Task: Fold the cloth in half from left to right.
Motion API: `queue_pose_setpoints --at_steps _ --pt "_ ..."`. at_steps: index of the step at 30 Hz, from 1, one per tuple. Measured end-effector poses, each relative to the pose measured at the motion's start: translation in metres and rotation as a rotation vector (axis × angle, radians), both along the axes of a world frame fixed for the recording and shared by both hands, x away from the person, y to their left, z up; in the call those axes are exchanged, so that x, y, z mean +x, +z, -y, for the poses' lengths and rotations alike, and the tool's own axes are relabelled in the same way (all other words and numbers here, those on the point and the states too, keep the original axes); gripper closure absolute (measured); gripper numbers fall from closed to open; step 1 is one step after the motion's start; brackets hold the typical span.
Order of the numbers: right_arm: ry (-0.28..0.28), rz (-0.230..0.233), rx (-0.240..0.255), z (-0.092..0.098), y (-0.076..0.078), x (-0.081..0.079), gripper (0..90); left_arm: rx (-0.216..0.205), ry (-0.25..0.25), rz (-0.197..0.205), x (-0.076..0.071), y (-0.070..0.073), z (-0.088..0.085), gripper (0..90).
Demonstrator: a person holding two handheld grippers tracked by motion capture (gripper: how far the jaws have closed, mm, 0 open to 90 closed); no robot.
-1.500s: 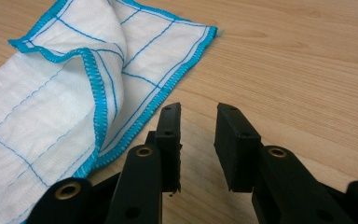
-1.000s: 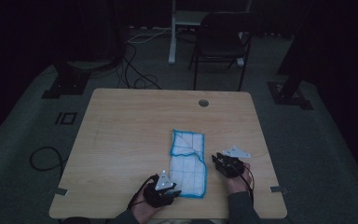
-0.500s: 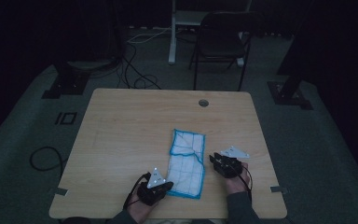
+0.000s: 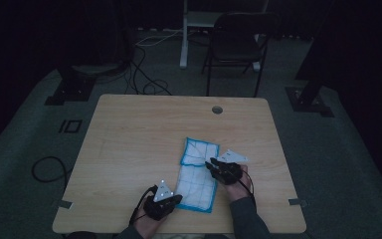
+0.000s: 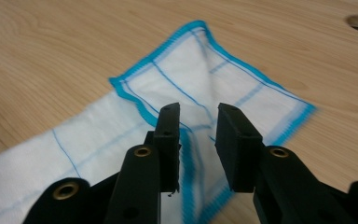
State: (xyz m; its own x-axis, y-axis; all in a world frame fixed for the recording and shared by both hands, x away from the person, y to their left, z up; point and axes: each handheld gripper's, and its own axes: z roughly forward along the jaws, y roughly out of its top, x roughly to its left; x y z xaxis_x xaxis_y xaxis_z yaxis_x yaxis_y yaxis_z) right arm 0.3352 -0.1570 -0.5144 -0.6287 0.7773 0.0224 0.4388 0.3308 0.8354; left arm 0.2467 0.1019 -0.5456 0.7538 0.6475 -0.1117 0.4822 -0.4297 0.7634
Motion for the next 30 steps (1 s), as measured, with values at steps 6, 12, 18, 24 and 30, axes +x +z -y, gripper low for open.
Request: queue_pose_setpoints --at_steps 6,12,18,24,30 --pt "0.069 0.011 -0.019 -0.024 0.002 0.007 64.4 0.005 0.005 0.003 -0.001 0.0 0.001 89.1" --pt "0.129 -0.009 -0.039 -0.046 -0.001 0.016 58.2 0.002 0.011 -0.003 -0.001 0.0 0.001 89.1" --pt "0.158 -0.02 -0.101 -0.064 -0.008 0.02 54.9 0.003 0.009 -0.008 -0.001 0.0 0.001 89.1" --pt "0.166 -0.048 -0.146 -0.073 -0.019 0.03 58.4 -0.006 0.012 -0.014 0.0 0.0 0.001 89.1" --pt "0.145 -0.051 -0.145 -0.071 -0.02 0.033 72.2 -0.008 0.012 -0.019 0.0 -0.001 0.0 89.1"
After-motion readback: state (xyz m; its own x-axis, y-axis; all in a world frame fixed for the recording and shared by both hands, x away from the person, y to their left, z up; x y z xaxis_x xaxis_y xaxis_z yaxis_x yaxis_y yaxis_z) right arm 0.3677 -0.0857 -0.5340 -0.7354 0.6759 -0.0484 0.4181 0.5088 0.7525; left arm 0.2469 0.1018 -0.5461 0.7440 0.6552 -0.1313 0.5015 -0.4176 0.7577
